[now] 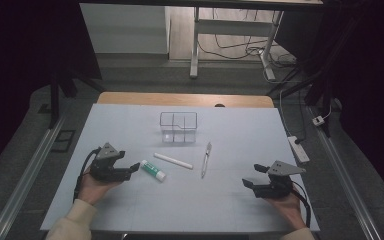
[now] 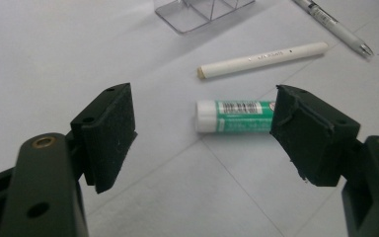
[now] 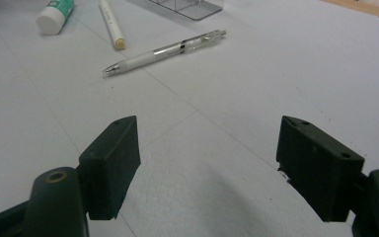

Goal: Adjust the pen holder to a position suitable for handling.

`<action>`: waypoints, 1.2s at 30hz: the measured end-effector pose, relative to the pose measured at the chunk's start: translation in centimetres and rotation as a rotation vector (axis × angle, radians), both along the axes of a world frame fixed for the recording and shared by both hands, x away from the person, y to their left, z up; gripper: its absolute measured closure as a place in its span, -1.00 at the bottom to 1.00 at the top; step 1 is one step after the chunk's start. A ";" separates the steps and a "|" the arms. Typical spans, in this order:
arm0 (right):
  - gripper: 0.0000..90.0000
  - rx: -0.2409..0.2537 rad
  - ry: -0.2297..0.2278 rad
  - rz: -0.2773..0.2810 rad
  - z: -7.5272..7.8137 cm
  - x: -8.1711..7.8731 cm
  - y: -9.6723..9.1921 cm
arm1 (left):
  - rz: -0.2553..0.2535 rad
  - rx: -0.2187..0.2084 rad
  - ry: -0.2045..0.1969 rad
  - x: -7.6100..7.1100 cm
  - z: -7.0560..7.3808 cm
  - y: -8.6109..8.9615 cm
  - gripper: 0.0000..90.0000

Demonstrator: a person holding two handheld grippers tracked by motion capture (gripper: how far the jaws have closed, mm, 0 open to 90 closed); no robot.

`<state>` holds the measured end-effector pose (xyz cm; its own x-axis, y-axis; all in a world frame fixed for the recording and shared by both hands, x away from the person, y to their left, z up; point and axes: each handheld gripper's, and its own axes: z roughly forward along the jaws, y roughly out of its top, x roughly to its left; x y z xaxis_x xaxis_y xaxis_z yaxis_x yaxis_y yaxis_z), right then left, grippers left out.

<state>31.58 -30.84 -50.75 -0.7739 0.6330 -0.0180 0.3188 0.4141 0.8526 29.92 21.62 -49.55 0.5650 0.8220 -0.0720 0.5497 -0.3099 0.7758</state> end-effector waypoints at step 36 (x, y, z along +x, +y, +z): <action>-0.47 -0.003 0.010 -0.001 -0.2 -0.2 0.0 | 0.022 -0.009 -0.009 6.7 1.9 -2.8 -0.28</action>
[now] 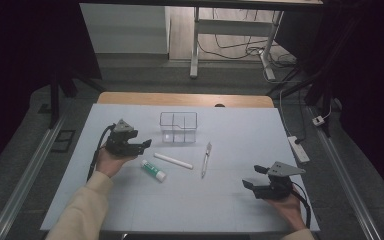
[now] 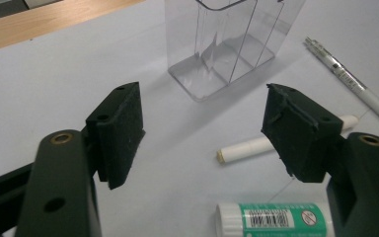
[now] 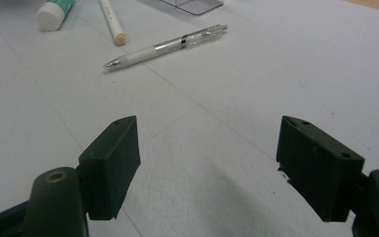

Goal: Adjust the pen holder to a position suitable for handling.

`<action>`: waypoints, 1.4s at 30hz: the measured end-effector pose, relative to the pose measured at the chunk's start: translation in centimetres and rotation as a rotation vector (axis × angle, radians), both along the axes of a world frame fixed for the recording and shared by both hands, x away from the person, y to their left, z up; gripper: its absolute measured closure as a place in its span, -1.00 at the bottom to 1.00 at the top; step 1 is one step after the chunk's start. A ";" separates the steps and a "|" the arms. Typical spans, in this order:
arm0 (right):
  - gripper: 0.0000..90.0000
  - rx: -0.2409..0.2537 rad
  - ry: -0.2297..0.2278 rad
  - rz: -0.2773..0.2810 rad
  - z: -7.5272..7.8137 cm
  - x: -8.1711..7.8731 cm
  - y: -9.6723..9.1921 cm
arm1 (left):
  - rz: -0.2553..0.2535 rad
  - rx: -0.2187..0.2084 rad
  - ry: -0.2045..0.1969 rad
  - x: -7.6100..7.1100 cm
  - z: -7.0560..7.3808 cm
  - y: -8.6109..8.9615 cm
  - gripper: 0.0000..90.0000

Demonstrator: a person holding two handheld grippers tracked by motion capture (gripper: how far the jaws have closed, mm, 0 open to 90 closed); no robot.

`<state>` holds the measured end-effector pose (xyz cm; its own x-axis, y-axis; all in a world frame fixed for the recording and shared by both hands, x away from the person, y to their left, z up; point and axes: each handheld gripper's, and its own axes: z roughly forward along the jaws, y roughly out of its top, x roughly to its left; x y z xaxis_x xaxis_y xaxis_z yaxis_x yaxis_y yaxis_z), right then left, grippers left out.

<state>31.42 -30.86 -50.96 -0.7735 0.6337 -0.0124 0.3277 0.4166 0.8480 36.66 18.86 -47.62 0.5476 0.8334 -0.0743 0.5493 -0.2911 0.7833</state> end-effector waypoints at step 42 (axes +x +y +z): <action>-0.47 -0.021 0.026 0.001 -0.4 0.1 0.0 | 0.028 0.003 0.101 8.0 -3.1 -2.4 0.97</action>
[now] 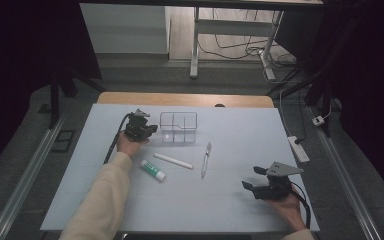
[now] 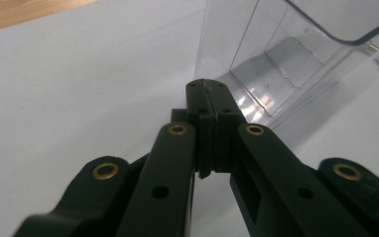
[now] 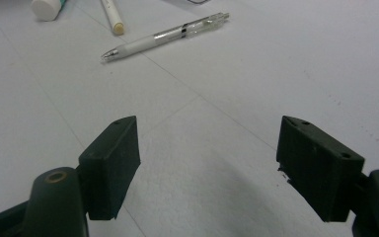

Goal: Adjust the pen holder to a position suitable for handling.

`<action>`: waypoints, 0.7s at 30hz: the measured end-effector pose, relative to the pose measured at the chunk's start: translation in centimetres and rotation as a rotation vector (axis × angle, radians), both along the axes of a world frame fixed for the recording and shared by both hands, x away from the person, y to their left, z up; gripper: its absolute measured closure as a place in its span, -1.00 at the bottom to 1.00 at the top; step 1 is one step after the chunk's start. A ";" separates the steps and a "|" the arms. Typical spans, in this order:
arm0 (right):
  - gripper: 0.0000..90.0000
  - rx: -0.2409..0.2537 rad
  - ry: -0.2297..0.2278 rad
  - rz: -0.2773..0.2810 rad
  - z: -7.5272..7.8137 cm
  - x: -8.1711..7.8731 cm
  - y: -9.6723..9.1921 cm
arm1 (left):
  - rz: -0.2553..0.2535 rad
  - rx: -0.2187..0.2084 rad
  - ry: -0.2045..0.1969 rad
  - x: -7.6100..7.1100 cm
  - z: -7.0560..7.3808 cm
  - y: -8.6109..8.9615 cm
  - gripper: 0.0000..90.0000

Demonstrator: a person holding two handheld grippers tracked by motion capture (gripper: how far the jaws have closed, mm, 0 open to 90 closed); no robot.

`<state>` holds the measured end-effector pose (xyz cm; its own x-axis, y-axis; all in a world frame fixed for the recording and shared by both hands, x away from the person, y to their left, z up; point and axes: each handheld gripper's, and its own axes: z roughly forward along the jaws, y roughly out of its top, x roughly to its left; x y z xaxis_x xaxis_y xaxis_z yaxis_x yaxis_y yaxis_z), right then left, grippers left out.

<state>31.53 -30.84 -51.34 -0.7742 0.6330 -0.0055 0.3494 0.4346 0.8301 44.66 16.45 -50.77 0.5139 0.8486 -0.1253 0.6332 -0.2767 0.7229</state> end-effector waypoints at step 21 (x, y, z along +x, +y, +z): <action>-0.47 -0.008 0.007 -0.004 -0.2 0.0 -0.2 | -0.019 -0.013 0.019 1.1 0.0 -1.9 0.97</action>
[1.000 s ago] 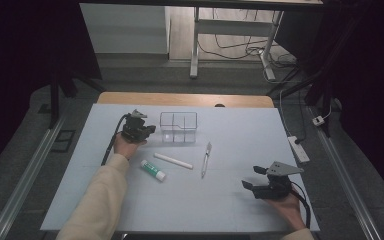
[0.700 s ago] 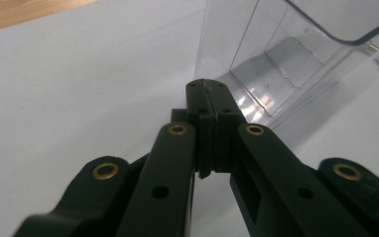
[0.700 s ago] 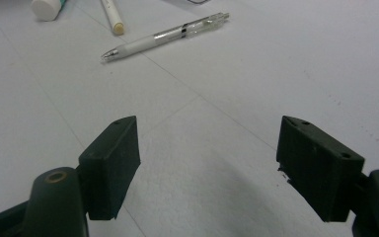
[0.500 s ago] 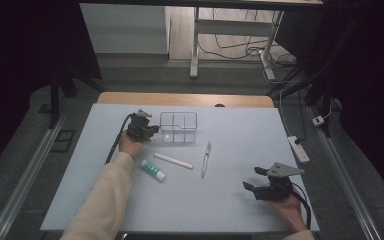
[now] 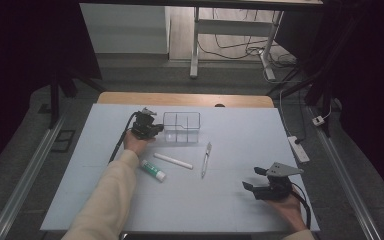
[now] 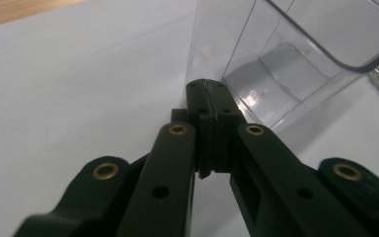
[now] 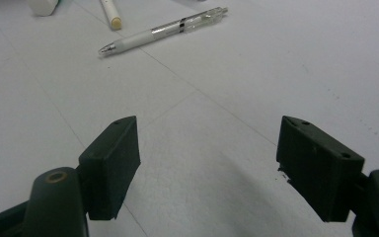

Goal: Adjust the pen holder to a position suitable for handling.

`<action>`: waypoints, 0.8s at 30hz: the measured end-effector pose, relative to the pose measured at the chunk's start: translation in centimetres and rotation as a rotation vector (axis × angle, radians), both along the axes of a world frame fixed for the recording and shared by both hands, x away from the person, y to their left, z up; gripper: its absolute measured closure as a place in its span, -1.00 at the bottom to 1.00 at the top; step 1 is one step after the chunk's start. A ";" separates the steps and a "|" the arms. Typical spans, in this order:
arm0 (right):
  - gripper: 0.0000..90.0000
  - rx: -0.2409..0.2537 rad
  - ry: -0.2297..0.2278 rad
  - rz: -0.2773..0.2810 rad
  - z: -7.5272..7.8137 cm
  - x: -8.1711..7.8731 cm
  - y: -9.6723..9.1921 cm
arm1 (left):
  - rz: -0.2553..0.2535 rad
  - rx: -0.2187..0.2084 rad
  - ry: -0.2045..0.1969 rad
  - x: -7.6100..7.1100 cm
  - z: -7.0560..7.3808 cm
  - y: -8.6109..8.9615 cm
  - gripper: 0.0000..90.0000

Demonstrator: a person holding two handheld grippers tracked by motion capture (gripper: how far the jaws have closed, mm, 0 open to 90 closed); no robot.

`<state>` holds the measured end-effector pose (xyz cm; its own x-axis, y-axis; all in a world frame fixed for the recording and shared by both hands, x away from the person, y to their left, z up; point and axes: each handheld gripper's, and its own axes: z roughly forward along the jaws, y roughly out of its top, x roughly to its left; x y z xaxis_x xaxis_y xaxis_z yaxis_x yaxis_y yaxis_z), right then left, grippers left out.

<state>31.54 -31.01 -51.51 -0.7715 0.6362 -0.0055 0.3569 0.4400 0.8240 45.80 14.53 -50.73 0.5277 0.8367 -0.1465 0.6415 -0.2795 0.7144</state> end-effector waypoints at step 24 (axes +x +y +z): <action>-0.47 -0.016 0.003 0.002 -0.1 0.0 0.1 | -0.025 0.002 0.037 0.8 -0.4 -2.4 0.97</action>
